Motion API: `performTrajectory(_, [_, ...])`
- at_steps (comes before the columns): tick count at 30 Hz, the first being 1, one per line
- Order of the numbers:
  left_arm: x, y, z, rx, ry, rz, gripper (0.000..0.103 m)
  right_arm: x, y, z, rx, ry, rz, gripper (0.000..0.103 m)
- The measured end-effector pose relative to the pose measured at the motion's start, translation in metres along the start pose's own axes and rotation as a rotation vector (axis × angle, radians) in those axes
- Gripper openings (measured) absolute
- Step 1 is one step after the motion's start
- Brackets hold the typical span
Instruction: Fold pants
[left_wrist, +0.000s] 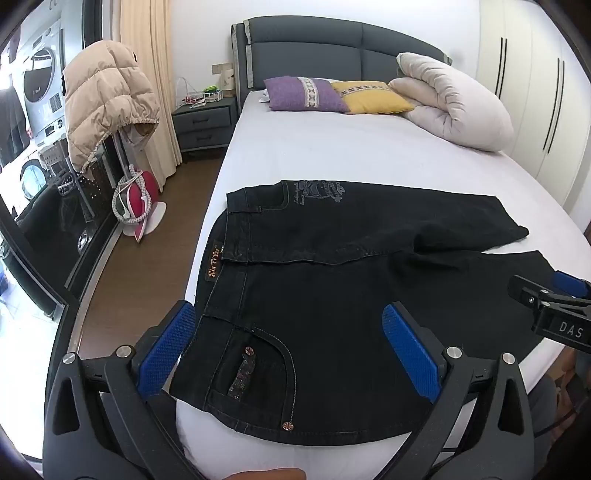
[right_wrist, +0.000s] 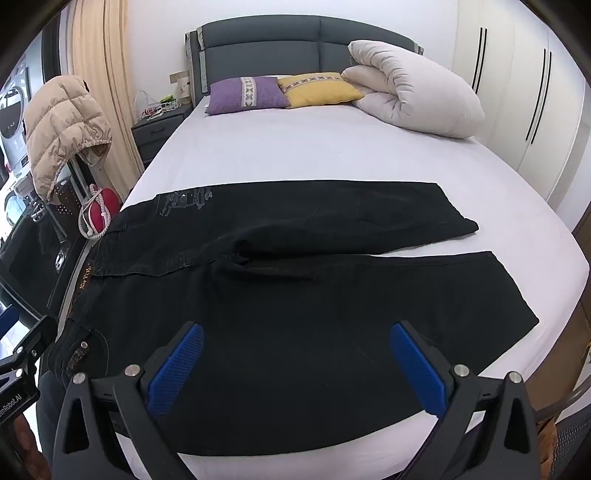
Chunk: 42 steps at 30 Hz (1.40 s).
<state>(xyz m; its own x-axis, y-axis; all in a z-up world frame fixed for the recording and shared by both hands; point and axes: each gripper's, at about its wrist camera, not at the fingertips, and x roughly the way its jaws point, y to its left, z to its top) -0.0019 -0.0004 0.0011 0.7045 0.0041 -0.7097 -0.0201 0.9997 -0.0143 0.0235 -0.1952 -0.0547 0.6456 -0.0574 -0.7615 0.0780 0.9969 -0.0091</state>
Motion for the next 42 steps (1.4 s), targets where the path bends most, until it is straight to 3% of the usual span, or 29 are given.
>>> performTrajectory(42, [0.0034, -0.001, -0.0001, 0.006, 0.005, 0.003, 0.103, 0.0017, 0.0047, -0.0072, -0.005, 0.009, 0.003, 0.103])
